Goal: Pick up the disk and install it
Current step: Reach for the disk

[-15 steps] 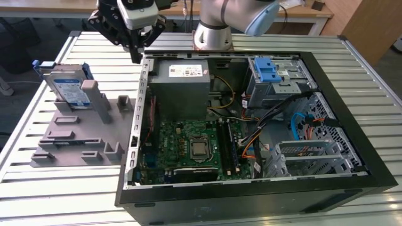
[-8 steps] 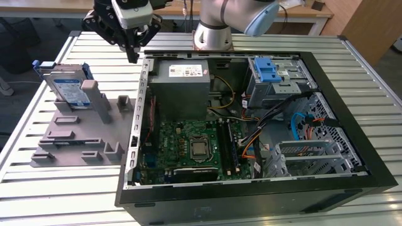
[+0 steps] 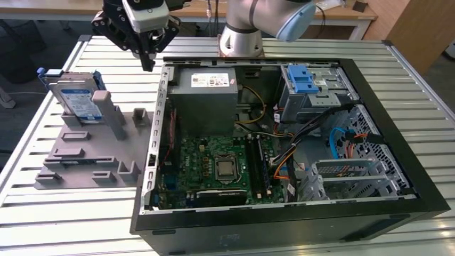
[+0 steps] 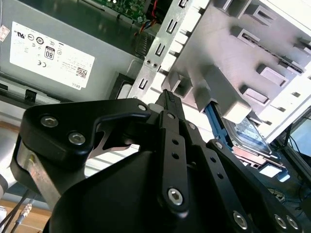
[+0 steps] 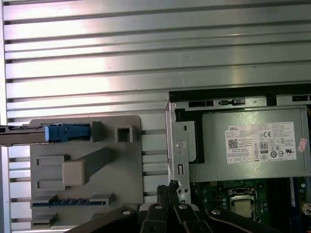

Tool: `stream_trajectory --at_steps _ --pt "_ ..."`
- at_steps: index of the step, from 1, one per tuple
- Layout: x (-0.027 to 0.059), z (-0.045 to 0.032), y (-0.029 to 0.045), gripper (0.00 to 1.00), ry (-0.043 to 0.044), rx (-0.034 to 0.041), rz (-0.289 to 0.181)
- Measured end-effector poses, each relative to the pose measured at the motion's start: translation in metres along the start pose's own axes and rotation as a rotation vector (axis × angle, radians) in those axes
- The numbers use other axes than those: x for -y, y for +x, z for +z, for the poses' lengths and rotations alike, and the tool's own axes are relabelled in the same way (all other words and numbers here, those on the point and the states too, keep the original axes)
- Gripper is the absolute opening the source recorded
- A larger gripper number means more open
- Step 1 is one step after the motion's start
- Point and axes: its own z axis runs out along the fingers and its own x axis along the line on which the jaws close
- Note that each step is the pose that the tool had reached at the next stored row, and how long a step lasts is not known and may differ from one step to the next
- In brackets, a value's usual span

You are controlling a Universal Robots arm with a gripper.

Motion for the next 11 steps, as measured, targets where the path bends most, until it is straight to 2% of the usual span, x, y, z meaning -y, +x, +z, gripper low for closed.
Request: stream_trajectory --at_steps 11 --pt "-0.0002 0.0012 0.0094 0.11 0.0000 0.0000 0.000"
